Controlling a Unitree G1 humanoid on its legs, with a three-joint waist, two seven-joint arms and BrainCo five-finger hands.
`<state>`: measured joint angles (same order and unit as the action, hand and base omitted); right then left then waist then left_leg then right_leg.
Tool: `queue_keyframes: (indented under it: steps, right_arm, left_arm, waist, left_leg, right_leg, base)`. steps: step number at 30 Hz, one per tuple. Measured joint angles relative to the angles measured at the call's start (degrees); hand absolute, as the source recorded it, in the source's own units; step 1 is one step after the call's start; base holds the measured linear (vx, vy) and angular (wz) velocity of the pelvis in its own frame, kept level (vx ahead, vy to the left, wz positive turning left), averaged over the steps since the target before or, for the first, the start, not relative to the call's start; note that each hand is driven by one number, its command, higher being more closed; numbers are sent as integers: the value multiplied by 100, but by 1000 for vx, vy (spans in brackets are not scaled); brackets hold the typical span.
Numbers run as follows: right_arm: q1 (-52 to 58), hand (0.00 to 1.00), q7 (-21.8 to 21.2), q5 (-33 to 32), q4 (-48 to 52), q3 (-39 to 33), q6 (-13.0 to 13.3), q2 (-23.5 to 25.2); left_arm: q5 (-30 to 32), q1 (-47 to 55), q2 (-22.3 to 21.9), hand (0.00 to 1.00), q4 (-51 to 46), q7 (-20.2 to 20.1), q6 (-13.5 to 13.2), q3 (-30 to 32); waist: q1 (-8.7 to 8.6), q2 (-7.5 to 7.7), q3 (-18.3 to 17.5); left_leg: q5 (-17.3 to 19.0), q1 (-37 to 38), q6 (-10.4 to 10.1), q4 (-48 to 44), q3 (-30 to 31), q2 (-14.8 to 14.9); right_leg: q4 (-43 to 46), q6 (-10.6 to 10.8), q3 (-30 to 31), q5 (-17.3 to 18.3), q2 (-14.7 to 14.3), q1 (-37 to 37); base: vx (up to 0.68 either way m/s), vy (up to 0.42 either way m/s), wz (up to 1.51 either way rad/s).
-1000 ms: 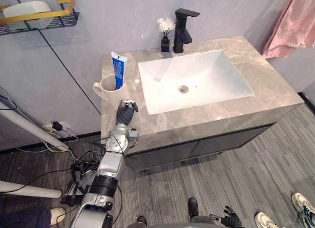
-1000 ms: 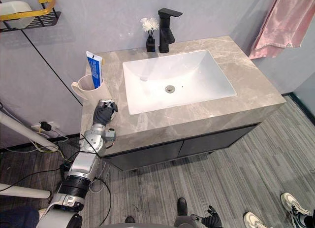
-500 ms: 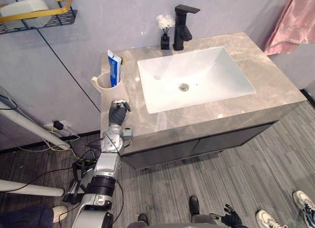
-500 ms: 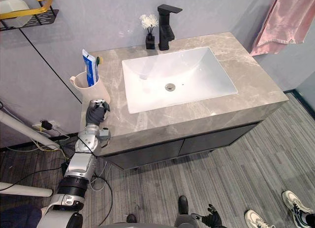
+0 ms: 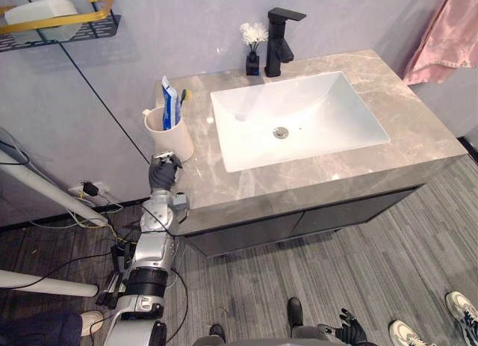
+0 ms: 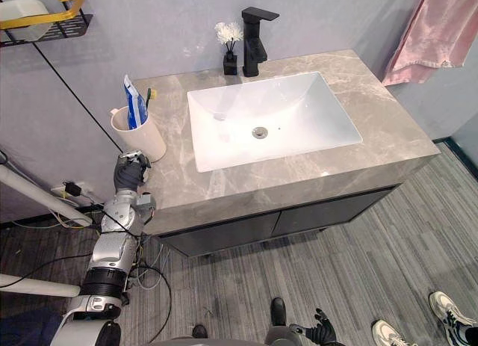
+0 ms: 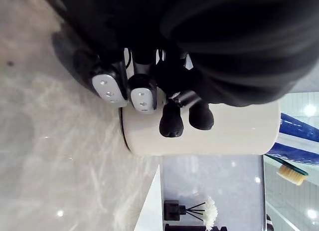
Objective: Organize washtable
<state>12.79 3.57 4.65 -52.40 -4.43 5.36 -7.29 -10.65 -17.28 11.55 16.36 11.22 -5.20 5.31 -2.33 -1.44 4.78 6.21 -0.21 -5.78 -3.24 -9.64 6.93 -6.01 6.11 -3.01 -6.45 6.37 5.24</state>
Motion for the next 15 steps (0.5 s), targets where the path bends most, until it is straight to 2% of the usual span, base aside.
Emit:
queue_keyframes:
  steps: [15]
  right_arm:
    - [104, 0, 0, 34, 235, 226, 82, -67]
  left_arm:
    - [65, -7, 156, 100, 99, 145, -5, 207]
  waist:
    - [0, -29, 70]
  left_leg:
    - [139, -10, -31, -172, -377, -9]
  right_leg:
    - [-1, -2, 462, -158, -31, 217]
  base:
    - [-29, -6, -15]
